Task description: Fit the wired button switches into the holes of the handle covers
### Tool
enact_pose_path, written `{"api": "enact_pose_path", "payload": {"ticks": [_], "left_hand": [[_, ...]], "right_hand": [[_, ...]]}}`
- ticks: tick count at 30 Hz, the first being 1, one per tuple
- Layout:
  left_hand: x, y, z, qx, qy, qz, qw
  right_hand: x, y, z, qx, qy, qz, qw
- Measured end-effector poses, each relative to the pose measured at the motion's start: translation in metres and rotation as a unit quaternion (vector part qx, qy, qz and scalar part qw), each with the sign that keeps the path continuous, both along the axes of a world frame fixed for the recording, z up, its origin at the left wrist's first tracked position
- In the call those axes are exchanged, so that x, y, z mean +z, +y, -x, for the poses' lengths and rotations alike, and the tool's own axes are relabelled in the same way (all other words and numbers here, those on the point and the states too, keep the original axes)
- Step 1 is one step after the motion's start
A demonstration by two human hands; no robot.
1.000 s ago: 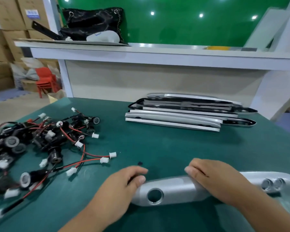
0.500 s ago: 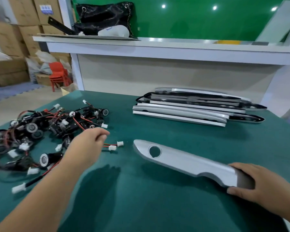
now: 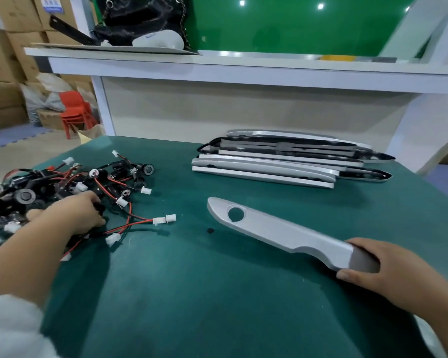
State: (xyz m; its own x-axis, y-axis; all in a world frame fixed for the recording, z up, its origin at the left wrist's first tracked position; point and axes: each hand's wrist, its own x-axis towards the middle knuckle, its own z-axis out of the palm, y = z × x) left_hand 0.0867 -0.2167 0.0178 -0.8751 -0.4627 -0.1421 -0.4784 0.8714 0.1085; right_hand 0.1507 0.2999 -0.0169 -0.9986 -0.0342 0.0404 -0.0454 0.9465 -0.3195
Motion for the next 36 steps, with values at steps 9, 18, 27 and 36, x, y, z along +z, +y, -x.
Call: {"api": "enact_pose_path", "payload": {"ticks": [9, 18, 27, 36], "left_hand": [[0.077, 0.009, -0.011, -0.103, 0.406, -0.425, 0.803], [0.055, 0.137, -0.064, -0.186, 0.504, -0.624, 0.568], [0.017, 0.146, -0.057, -0.124, 0.448, -0.671, 0.578], [0.01, 0.167, -0.059, -0.255, 0.452, -0.19, 0.833]], "right_hand": [[0.009, -0.006, -0.006, -0.033, 0.02, -0.048, 0.998], [0.011, -0.026, -0.011, 0.004, 0.035, -0.062, 0.997], [0.019, -0.034, -0.017, -0.005, 0.066, -0.066, 0.996], [0.023, -0.05, -0.024, 0.005, 0.212, -0.059, 0.976]]}}
